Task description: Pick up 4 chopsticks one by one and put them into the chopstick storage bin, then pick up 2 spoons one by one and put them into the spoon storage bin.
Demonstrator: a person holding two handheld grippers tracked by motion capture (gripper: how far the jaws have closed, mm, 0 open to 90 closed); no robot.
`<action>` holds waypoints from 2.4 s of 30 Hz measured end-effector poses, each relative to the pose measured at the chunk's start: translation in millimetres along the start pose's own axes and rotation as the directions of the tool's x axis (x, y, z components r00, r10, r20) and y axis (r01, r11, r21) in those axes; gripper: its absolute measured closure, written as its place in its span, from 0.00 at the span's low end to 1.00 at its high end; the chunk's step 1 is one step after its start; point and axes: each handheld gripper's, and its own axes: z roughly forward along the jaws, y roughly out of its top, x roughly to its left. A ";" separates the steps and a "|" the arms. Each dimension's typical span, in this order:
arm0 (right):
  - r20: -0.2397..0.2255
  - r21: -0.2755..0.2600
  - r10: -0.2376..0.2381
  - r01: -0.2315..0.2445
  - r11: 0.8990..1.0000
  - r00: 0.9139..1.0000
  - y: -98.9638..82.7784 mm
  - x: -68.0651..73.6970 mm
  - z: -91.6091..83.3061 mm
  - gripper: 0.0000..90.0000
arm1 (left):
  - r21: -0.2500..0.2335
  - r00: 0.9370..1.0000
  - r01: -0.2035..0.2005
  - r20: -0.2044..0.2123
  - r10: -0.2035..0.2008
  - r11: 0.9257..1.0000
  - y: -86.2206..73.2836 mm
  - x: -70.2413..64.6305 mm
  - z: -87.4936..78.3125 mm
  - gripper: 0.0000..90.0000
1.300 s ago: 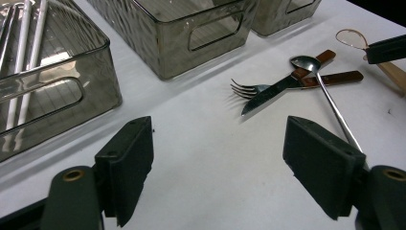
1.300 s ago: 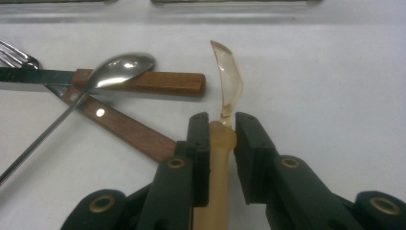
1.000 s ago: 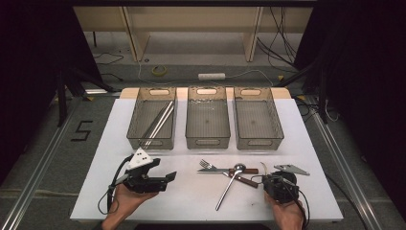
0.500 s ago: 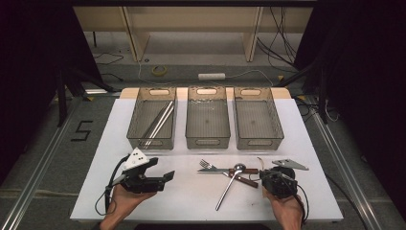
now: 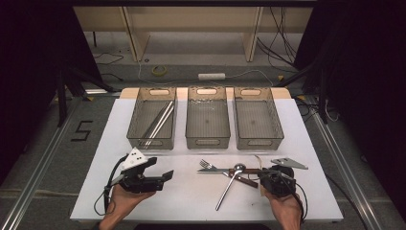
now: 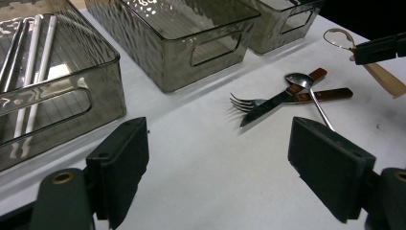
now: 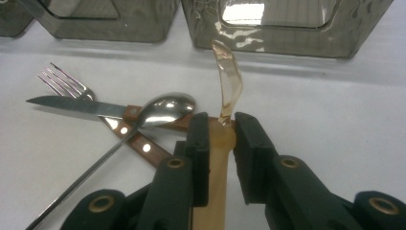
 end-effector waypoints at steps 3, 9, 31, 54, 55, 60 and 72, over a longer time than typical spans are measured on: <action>-0.009 -0.006 0.006 -0.006 1.000 1.000 2.0 0.3 -0.8 0.86 | -0.004 1.000 0.008 -0.002 -0.008 1.000 -0.7 1.0 -1.2 0.24; -0.032 -0.026 -0.012 0.011 1.000 0.999 8.5 3.7 -1.3 0.86 | -0.018 1.000 0.009 -0.003 -0.009 1.000 -1.0 1.9 -3.6 0.24; -0.167 -0.118 -0.077 0.057 0.991 0.983 60.9 17.3 0.7 0.86 | -0.068 0.999 0.021 -0.023 -0.023 0.997 -5.8 6.7 -15.3 0.22; -0.221 -0.156 -0.103 0.069 0.985 0.970 134.0 47.2 42.6 0.86 | -0.062 1.000 0.015 -0.024 -0.017 0.998 -6.7 6.9 -14.6 0.22; -0.217 -0.153 -0.106 0.073 0.985 0.970 136.5 48.6 44.1 0.86 | -0.062 1.000 0.015 -0.024 -0.017 0.998 -6.7 7.1 -14.7 0.22; -0.218 -0.148 -0.108 0.076 0.986 0.970 146.7 54.2 51.1 0.86 | -0.063 1.000 0.019 -0.023 -0.020 0.998 -6.8 7.0 -14.8 0.22; -0.214 -0.139 -0.114 0.085 0.987 0.970 162.4 63.2 68.3 0.86 | -0.066 0.999 0.020 -0.023 -0.022 0.998 -7.0 7.2 -14.8 0.22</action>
